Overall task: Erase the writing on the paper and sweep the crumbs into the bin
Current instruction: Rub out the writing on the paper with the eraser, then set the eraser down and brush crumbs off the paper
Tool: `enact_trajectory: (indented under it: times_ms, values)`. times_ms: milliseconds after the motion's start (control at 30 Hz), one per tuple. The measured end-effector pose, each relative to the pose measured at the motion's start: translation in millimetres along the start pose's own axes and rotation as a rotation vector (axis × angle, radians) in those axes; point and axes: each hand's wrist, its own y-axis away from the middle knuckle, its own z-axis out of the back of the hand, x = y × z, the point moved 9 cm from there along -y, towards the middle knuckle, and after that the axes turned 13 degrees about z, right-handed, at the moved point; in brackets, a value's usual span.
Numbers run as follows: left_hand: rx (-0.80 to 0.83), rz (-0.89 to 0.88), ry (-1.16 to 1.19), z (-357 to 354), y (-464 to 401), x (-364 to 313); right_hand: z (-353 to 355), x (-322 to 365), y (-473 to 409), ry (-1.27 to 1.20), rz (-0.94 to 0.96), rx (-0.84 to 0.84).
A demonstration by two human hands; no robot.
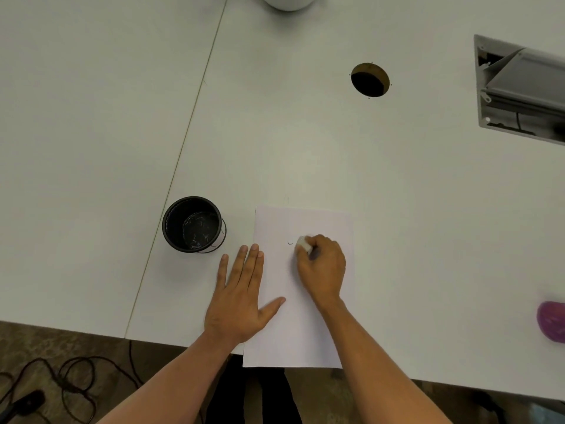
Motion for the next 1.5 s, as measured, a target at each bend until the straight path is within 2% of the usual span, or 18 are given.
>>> enact_trajectory:
  times_ms: [167, 367, 567, 633, 800, 1000, 1167, 1333, 1500]
  values:
    - [0.005, -0.004, -0.012, -1, 0, 0, -16, 23, 32, 0.016, 0.192, 0.19]
    - [-0.009, 0.003, -0.008, 0, 0, 1, 4, 0, 16, 0.049, 0.051, 0.06]
    - [-0.01, -0.007, -0.013, -1, 1, 0, -19, 13, 57, -0.025, 0.108, 0.265]
    - [-0.005, 0.0, -0.014, 0, 0, 1, -8, 7, 57, -0.073, 0.051, 0.235]
    - [-0.011, 0.002, -0.008, 1, 1, 1, 39, -21, 49, -0.248, -0.16, -0.013]
    - [-0.011, 0.0, 0.002, 0, 2, 2, 81, -76, 61, -0.058, -0.25, -0.188]
    - [-0.01, -0.003, 0.011, -1, 2, 2, 94, -93, 78, 0.127, -0.309, -0.199]
    - [-0.002, -0.006, 0.017, -3, 1, 2, 94, -86, 76, 0.247, -0.289, -0.106]
    - [0.057, -0.004, -0.005, -5, 3, 6, 87, -65, 100, 0.253, -0.297, -0.04]
